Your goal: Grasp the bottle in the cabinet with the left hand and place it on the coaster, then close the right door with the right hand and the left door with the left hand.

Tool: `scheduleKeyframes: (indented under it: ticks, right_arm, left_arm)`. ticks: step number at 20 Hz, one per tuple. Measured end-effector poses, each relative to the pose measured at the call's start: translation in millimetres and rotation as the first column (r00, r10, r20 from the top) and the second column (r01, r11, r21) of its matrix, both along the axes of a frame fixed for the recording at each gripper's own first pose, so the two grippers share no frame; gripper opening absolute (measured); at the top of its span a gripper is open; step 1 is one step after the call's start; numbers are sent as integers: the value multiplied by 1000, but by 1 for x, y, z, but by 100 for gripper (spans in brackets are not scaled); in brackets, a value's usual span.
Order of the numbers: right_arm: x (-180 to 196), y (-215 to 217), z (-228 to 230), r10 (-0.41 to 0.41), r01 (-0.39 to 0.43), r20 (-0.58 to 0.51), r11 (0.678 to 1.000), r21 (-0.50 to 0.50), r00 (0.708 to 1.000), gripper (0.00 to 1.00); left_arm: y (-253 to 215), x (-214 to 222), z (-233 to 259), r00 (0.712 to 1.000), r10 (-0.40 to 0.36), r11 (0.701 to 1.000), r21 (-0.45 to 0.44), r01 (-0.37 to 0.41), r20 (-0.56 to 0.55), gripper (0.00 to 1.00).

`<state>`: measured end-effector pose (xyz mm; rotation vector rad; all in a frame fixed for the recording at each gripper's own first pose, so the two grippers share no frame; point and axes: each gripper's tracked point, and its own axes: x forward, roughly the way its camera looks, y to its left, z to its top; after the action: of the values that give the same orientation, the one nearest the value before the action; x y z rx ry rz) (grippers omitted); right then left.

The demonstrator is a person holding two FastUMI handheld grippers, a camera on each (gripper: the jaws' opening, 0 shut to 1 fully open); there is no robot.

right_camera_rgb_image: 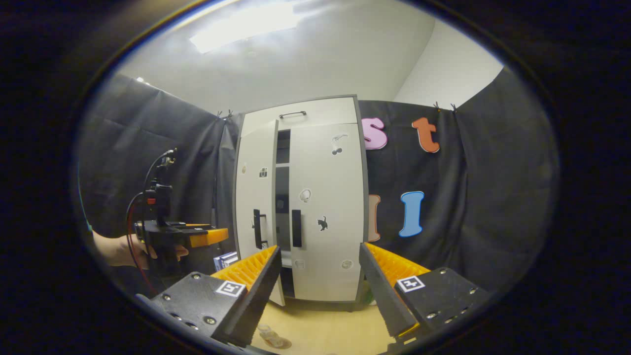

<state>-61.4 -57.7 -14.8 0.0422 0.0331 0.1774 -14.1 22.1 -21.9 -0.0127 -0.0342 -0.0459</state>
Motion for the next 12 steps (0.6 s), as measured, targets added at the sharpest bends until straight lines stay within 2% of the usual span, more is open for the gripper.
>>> scheduleKeyframes:
  ticks: [6, 12]
  right_arm:
    - [-20, -6, 3, -16, 16, 10, 1000, 6, 1000, 96]
    - [-18, 15, 8, -26, 27, 30, 1000, -9, 999, 95]
  left_arm:
    - [-17, -35, -7, 1000, -4, 1000, -18, 4, -26, 94]
    - [-14, -50, -6, 1000, -7, 1000, -23, 7, -26, 95]
